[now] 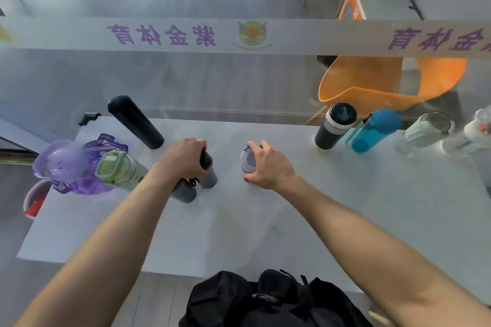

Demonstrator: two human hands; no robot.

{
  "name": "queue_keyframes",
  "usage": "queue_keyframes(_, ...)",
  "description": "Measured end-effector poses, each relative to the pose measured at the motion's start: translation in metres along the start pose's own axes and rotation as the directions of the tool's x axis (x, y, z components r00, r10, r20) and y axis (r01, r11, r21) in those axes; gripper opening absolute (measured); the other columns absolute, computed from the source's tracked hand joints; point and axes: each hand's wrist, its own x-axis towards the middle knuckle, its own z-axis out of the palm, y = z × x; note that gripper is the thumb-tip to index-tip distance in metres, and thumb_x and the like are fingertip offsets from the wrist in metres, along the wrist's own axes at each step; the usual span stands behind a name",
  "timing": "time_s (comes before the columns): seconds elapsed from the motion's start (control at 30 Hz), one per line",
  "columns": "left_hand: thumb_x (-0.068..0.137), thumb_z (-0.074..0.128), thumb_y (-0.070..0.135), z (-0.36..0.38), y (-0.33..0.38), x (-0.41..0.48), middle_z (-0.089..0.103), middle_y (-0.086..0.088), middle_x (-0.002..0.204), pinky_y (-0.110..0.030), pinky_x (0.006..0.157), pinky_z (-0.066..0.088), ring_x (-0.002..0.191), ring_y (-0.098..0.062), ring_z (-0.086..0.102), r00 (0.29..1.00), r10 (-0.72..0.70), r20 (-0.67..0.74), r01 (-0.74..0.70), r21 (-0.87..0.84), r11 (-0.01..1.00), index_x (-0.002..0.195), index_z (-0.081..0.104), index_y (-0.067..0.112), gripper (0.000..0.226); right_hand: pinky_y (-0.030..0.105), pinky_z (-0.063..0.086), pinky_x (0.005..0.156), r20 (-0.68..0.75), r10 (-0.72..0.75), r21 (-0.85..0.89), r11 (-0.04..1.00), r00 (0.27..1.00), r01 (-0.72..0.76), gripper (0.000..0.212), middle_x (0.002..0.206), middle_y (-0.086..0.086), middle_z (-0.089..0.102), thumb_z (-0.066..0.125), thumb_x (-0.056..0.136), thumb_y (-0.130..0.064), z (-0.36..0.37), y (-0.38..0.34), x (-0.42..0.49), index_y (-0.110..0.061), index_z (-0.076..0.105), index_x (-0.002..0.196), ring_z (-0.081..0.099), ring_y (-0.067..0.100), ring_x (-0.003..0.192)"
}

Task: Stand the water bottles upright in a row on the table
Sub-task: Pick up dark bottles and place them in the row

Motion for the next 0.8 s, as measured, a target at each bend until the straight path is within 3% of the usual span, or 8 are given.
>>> queue_keyframes(0.07,0.072,0.083,0.041,-0.003,0.002,0.01,0.064,0.001,0.108,-0.037,0.072,0.047,0.099,-0.026,0.062,0.999,0.051,-0.012,-0.051,-0.012,0.999,0.119,0.062,0.025,0.054,0.039,0.057,0.087,-0.054,0.052,0.029,0.998,0.997,-0.051,0.078,0.115,0.007,0.058,0.081,0.074,-0.052,-0.004,0.007,0.001,-0.025,0.055,0.142,0.066,0.034,0.099)
queue_keyframes(0.23,0.071,0.081,0.04,-0.014,0.012,0.037,0.063,0.002,0.108,-0.044,0.081,0.058,0.096,-0.026,0.063,0.993,0.112,-0.039,-0.115,-0.076,0.99,0.12,0.063,0.027,0.055,0.04,0.057,0.089,-0.186,0.173,0.094,0.983,0.967,-0.158,0.082,0.117,0.009,0.06,0.082,0.071,-0.053,-0.034,0.036,0.023,-0.025,0.055,0.144,0.067,0.035,0.101)
queue_keyframes(0.33,0.07,0.081,0.04,-0.02,0.019,0.05,0.062,0.002,0.109,-0.045,0.079,0.06,0.095,-0.028,0.063,0.986,0.15,-0.074,-0.158,-0.104,0.982,0.121,0.062,0.027,0.056,0.041,0.057,0.09,-0.243,0.244,0.12,0.968,0.939,-0.22,0.084,0.116,0.011,0.061,0.084,0.07,-0.052,-0.054,0.054,0.044,-0.025,0.056,0.144,0.067,0.036,0.101)
queue_keyframes(0.8,0.068,0.08,0.043,-0.028,0.022,0.084,0.061,0.003,0.109,-0.041,0.08,0.056,0.096,-0.029,0.062,0.977,0.185,-0.109,-0.198,-0.121,0.973,0.128,0.063,0.028,0.065,0.041,0.054,0.09,-0.149,0.374,0.043,0.927,0.915,-0.372,0.081,0.126,0.009,0.056,0.081,0.073,-0.055,-0.069,0.069,0.099,-0.027,0.053,0.143,0.066,0.037,0.113)
